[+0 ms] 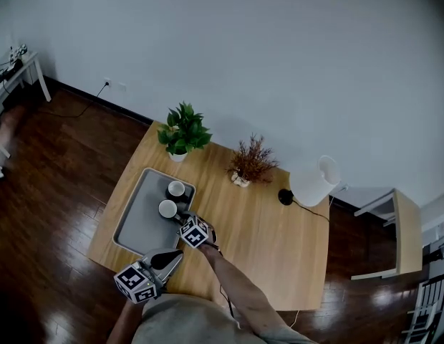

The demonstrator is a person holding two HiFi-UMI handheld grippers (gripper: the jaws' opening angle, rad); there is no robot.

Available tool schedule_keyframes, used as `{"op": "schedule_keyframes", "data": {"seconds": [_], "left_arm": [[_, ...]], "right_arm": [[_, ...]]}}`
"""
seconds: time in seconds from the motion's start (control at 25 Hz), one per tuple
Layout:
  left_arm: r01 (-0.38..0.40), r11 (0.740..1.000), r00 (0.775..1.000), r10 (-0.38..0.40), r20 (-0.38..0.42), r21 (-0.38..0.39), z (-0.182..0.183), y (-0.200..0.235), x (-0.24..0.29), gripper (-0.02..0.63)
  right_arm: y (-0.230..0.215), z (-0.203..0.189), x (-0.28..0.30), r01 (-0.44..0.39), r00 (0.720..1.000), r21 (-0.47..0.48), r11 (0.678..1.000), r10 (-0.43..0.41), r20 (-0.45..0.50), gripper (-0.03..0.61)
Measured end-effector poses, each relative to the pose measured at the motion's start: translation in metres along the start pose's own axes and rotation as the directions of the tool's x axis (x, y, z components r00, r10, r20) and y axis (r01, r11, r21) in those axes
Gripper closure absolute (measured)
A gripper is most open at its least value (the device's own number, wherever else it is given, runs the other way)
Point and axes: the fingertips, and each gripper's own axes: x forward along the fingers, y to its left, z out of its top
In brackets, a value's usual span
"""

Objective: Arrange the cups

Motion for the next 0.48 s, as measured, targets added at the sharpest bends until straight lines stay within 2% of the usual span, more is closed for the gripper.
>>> {"op": "schedule_keyframes", "data": {"seconds": [0.12,0.16,0.28,0.32,0.36,0.44,0.48], "left_arm": [[0.024,1.000,1.000,-0.024,-0.008,0.001,-0.003,-0.003,0.005,0.620],[0.032,0.999,0.999,-0.032,-0.012,0.002,-0.004,-0.004,0.007,0.620],[0.059,0.998,0.998,-0.059,-0.029,0.001,-0.004,-0.008,0.014,0.620],[0.071,0.997,0.997,-0.071,-0.037,0.003,-0.006,-0.010,0.017,0.620],[0.084,0.996,0.995,-0.083,-0.046,0.004,-0.007,-0.012,0.020,0.620],[0.110,0.994,0.992,-0.110,-0.065,0.005,-0.011,-0.017,0.027,0.620],[0.123,0.992,0.990,-0.123,-0.076,0.004,-0.013,-0.020,0.031,0.620]], "right_arm": [[-0.003,-0.014,-0.009,0.028,0.999,0.043,0.999,-0.028,-0.018,0.417],[-0.003,-0.020,-0.017,0.032,0.999,0.078,0.996,-0.031,-0.008,0.417],[-0.003,-0.041,-0.060,0.033,0.995,0.233,0.972,-0.054,0.088,0.422],[-0.002,-0.048,-0.081,0.018,0.987,0.298,0.954,-0.064,0.146,0.424],[-0.001,-0.057,-0.103,-0.004,0.974,0.363,0.932,-0.079,0.212,0.470],[0.000,-0.077,-0.152,-0.044,0.931,0.483,0.874,-0.140,0.337,0.477],[-0.001,-0.089,-0.178,-0.056,0.905,0.538,0.841,-0.186,0.384,0.509]]}}
